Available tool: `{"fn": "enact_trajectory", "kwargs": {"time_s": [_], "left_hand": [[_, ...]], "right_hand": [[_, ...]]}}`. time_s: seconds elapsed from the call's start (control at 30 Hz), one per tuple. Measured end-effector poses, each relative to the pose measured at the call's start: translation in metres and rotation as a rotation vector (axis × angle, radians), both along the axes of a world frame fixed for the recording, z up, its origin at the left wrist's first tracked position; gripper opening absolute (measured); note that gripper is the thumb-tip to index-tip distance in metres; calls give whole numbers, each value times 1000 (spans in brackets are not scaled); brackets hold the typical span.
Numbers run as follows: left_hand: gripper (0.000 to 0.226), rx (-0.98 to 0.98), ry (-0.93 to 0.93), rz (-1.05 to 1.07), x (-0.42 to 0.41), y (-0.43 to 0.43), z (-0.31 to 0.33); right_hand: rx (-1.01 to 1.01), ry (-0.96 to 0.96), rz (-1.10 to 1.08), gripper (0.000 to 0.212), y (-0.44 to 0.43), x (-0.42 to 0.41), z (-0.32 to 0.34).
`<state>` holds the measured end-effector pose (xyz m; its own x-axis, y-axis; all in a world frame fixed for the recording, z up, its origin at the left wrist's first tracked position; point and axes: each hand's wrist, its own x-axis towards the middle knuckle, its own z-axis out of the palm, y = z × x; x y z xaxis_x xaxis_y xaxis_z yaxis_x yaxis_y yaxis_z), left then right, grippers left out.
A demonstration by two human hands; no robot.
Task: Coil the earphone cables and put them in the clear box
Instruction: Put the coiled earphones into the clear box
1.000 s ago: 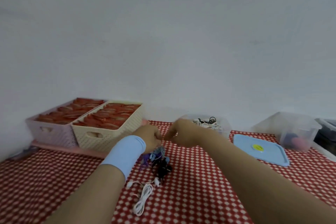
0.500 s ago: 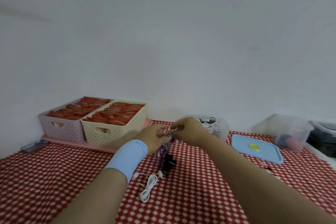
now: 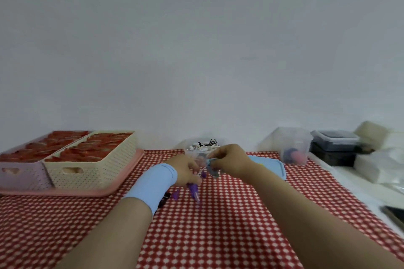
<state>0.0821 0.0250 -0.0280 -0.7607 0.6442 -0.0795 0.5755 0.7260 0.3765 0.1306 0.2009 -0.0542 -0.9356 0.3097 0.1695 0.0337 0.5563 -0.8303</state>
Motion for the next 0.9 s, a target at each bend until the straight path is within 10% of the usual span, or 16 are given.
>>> {"fn": "enact_trajectory", "kwargs": {"time_s": [0.2,0.4,0.57,0.9], "left_hand": [[58,-453,26,19,3,0,6],[61,220,-21,-14,8,22,5],[39,347,-143,-29,16,55,-6],[38,-247,116,-22,27,98,-31]], "right_hand": [[-17,-4,5,20,7,8,-2],[-43,-5,36,9,12,18,11],[27,-129,43,13,39,38,18],[154,-260,-88,10,112,78,4]]}}
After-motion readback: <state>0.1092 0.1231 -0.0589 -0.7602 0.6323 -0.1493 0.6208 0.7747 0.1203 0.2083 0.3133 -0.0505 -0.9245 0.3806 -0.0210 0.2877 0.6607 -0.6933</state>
